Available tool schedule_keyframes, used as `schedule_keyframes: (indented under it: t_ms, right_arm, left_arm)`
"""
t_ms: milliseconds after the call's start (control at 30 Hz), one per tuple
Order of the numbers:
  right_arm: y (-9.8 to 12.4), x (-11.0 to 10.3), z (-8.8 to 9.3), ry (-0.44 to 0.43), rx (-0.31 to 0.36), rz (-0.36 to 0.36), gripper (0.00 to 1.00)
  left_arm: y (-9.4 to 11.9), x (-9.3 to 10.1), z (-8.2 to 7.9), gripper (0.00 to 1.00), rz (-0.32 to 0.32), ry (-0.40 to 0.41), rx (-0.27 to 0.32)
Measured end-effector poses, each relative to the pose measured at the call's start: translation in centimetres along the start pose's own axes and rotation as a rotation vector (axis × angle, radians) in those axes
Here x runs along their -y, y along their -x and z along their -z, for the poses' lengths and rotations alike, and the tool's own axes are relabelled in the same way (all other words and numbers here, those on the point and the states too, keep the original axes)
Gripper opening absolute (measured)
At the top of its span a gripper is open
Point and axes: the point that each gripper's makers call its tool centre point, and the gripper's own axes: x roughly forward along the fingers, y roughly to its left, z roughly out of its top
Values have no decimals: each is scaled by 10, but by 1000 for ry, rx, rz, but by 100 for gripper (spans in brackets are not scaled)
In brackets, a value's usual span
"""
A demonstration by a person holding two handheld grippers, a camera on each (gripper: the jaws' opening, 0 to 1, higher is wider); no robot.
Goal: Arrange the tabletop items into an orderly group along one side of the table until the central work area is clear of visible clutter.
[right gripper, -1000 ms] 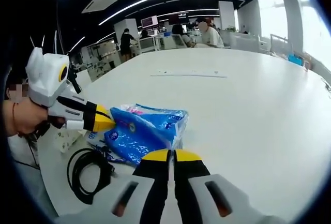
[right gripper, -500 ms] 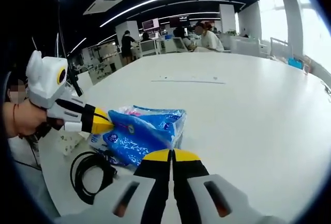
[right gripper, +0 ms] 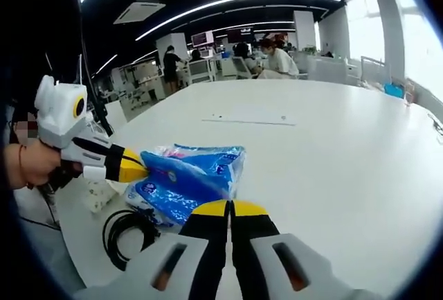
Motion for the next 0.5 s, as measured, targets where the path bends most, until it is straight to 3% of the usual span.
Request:
schedule_keyframes:
  t_ms: [500]
  right_arm:
    - [39, 26, -20, 0, 47, 30, 0]
  left_arm:
    - [9, 36, -37, 0, 29, -4, 59]
